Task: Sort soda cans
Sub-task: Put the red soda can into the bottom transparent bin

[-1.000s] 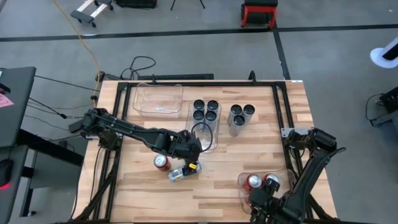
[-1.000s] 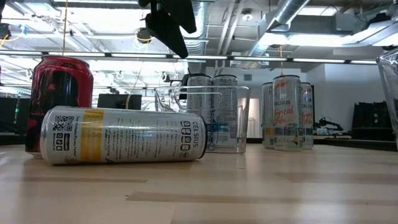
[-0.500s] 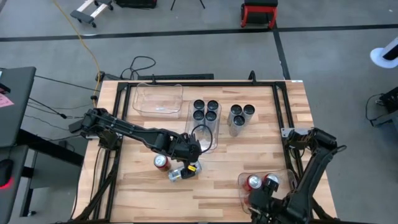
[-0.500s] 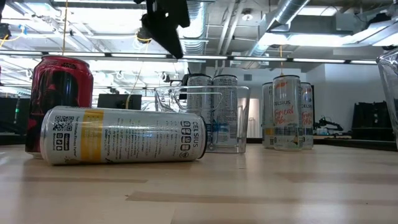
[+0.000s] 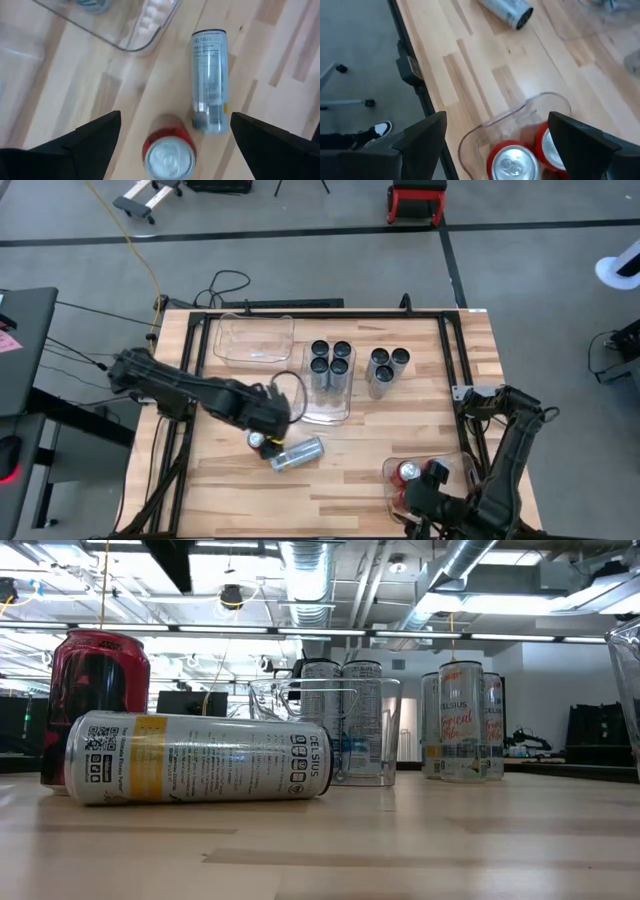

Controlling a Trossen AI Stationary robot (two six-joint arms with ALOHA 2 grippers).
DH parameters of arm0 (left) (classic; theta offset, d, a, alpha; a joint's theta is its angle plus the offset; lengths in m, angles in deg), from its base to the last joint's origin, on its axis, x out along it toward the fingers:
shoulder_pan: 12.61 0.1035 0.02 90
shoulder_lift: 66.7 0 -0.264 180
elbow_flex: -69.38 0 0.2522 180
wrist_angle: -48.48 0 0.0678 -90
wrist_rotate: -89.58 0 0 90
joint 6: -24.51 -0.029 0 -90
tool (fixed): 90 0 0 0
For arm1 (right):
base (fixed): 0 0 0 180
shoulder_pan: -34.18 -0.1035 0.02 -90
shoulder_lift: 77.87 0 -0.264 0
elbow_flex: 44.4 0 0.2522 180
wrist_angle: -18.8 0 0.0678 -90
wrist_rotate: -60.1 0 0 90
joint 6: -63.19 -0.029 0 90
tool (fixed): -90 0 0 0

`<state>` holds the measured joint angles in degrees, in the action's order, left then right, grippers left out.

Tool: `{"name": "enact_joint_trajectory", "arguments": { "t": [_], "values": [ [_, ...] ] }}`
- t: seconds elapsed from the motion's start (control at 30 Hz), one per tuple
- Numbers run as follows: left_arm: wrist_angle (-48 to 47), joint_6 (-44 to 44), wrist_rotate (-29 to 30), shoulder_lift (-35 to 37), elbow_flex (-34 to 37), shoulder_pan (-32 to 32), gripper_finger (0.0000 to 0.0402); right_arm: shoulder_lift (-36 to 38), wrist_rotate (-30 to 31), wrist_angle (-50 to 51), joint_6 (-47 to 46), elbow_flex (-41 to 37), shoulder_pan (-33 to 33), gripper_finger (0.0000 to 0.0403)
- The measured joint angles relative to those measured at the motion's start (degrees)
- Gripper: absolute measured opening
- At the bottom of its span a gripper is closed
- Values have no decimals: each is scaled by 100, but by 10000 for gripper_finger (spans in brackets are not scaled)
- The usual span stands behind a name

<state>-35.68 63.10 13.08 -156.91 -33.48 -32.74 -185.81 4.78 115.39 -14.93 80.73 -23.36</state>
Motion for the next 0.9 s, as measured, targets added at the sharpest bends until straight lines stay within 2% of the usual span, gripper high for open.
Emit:
{"name": "enact_joint_trajectory", "arguments": {
  "t": [0.2,0.33,0.47,0.7,0.9],
  "values": [
    [-495,497,718,401,-2,-644,370,0,88,137,524,454,203,366],
    [-660,716,931,401,38,-910,370,0,341,91,876,607,368,366],
    [-502,907,913,401,405,-944,370,0,426,53,1089,679,537,366],
    [314,1074,286,393,1453,-960,371,0,426,-271,1250,703,634,366],
    [852,1077,293,394,1920,-956,372,0,425,-322,1130,703,630,366]
  ]
}}
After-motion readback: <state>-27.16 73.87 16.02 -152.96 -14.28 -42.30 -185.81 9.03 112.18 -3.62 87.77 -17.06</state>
